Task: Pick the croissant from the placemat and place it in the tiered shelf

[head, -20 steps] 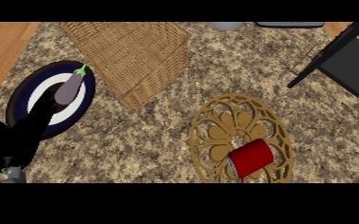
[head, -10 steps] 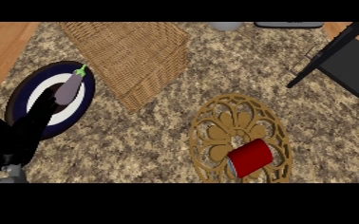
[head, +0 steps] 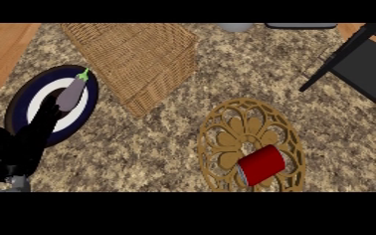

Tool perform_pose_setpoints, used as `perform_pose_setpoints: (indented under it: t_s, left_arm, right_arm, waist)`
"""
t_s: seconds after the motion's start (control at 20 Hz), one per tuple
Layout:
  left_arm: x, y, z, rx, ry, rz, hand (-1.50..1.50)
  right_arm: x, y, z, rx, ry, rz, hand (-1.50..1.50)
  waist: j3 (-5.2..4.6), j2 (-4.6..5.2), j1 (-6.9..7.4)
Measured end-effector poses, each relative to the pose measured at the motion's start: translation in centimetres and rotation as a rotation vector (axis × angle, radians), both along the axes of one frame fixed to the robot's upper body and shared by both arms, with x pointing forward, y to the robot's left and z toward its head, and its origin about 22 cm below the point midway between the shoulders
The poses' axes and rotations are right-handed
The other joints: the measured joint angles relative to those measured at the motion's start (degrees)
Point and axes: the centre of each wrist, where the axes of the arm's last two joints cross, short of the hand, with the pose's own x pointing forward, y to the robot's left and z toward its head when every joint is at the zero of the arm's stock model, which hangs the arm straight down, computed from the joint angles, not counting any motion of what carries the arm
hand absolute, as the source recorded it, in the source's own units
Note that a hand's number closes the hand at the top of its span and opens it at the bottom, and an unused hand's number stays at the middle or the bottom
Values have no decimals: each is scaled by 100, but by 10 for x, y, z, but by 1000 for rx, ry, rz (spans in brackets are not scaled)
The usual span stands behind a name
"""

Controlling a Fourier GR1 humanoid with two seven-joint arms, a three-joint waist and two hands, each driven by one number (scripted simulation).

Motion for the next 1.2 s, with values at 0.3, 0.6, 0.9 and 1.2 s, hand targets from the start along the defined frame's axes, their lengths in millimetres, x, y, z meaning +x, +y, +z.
perform_pose_setpoints:
  t_s: [0.3,0.6,0.9,1.2]
  left_arm:
    - [-2,2,2,4,5,-1,0]
    - [-8,5,0,0,4,8,0]
    - [-12,9,-1,-2,13,38,0]
    - [-17,11,-2,-1,24,72,0]
  right_arm:
    - [-25,-5,15,110,-160,32,-150]
    - [-84,-11,49,130,-297,41,-150]
    - [-170,-22,82,128,-343,-32,-150]
    - [-253,-33,100,106,-325,-45,-150]
  waist:
    - [3,-9,-32]
    - [2,-31,-96]
    - [0,-61,-247]
    - [2,-106,-416]
